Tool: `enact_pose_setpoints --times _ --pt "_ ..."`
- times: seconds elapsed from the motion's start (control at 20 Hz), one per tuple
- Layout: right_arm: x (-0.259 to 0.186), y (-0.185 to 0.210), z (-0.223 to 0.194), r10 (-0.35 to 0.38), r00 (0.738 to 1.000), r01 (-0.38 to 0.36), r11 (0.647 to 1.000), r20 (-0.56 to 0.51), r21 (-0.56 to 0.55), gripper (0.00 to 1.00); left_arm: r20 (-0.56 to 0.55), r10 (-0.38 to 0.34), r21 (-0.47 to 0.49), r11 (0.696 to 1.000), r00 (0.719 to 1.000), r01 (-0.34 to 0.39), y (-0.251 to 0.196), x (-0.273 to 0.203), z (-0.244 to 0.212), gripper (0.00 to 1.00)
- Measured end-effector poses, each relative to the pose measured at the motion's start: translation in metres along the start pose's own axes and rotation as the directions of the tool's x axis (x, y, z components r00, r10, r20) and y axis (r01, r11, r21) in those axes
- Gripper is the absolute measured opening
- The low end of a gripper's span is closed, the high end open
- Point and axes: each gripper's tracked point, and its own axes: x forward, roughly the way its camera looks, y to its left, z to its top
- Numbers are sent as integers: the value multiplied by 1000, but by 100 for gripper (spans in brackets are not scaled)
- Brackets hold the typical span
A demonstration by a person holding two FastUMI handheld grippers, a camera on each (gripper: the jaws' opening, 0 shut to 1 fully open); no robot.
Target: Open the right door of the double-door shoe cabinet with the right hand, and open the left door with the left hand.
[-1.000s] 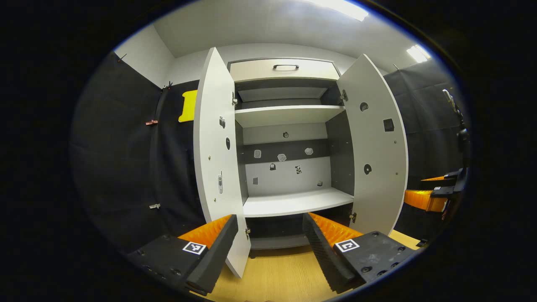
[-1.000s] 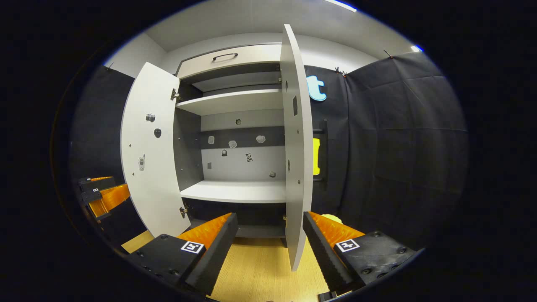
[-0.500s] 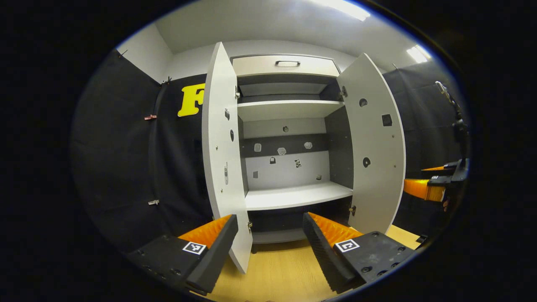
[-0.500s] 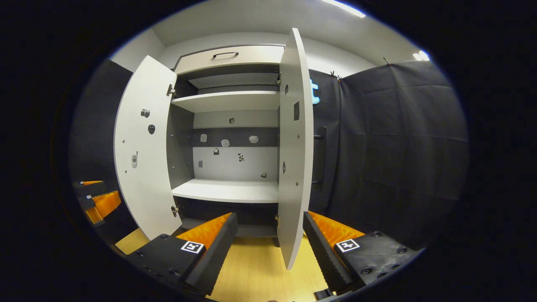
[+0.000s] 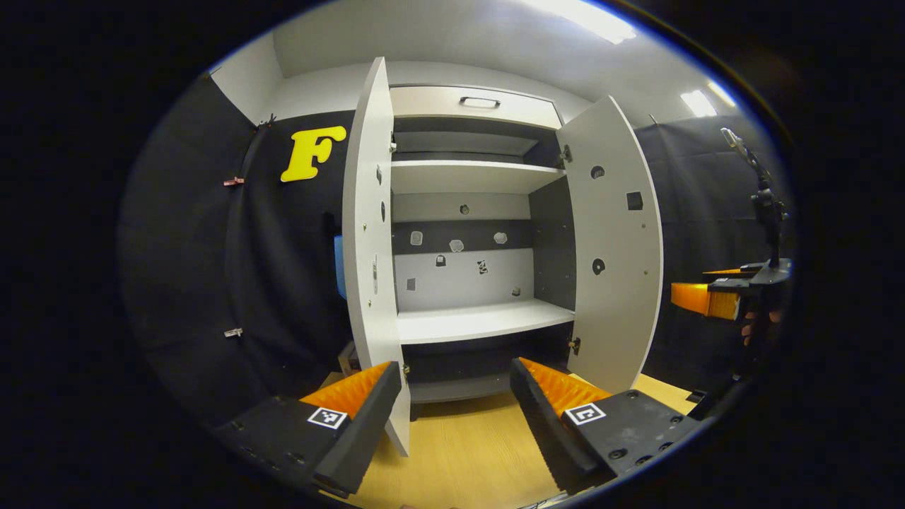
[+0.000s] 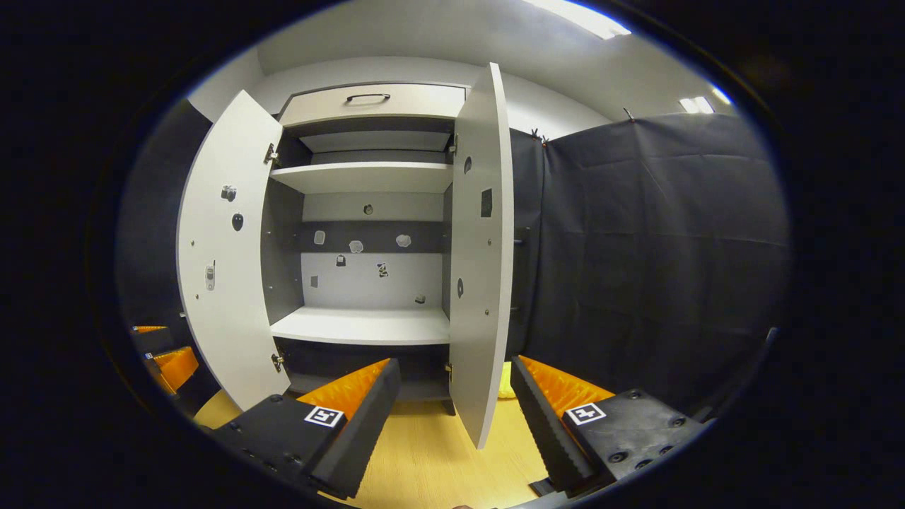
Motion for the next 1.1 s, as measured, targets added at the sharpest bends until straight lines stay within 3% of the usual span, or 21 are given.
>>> enact_pose_setpoints --times 0.25,0.5,0.7,0.95,1.1 --pt "-5 -6 -2 -5 1000 5 1000 -7 -24 98 -4 -3 -46 999 1000 3 6 3 -3 97" --pt "2 -7 -4 39 999 -39 999 -3 -14 98 -10 40 -35 999 999 -40 -3 7 -1 97" --pt "25 -18 -17 135 991 -135 991 3 -11 98 -3 96 -47 994 995 -96 -21 14 4 97" --pt "44 -28 -35 324 946 -324 946 -26 21 98 -36 245 -90 965 969 -248 -37 17 4 97" --pt "54 -40 -41 365 930 -363 931 -43 45 98 -53 317 -85 943 947 -320 -45 20 4 96"
